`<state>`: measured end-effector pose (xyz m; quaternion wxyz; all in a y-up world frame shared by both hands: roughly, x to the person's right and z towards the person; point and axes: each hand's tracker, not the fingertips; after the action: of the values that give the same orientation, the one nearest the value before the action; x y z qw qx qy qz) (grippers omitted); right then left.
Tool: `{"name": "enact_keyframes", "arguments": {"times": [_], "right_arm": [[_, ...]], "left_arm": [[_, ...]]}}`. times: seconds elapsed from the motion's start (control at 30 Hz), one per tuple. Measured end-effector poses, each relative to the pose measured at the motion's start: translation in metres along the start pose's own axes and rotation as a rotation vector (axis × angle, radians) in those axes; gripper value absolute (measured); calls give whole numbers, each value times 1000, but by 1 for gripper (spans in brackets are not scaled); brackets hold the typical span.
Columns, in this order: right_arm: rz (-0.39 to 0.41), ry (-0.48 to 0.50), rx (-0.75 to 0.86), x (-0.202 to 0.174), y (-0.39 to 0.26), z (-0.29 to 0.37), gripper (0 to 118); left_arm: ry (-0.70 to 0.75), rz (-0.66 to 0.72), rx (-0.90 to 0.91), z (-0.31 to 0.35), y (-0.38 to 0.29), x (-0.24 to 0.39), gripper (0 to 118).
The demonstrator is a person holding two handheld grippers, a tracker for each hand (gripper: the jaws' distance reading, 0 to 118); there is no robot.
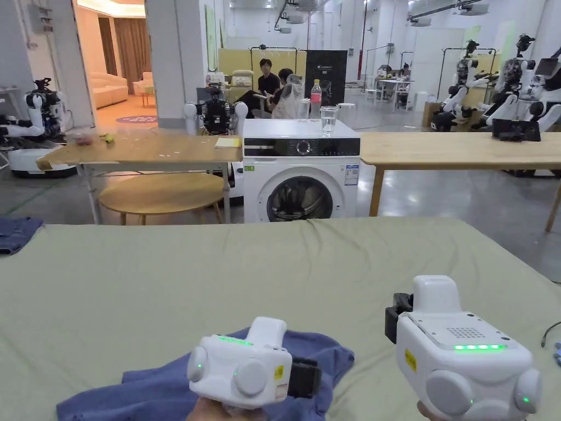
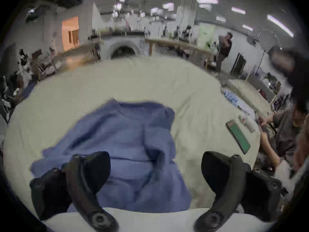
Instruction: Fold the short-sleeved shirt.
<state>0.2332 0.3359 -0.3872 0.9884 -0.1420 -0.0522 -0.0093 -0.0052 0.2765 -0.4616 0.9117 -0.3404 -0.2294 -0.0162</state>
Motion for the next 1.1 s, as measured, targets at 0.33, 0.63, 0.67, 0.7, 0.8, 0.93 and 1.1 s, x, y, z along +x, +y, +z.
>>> {"name": "enact_keyframes", "arguments": {"times": [0.33,0.63,0.67,0.7,0.8,0.93,1.1], "right_arm": [[5,142,18,-82,-20,3,1],[15,181,-13,-101,-28,-12,1],[15,178,-18,-100,-29,-15,1],[15,175,-21,-98,-30,-18,1],[13,163,-32,-91,-33,-31,1],[19,130,-54,-74,-37,-52,1],[13,66,-109,-43,-47,-82,1]], "left_arm": [[471,39,225,179,-54,-146,60],[507,237,10,153,-49,-243,0],[486,266,-54,138,-50,-253,0],[466,296,-82,124,-52,-262,0],[423,353,-158,79,-57,-286,0],[514,297,-219,27,-55,-302,94],[570,228,-307,-27,-59,-309,107]]}}
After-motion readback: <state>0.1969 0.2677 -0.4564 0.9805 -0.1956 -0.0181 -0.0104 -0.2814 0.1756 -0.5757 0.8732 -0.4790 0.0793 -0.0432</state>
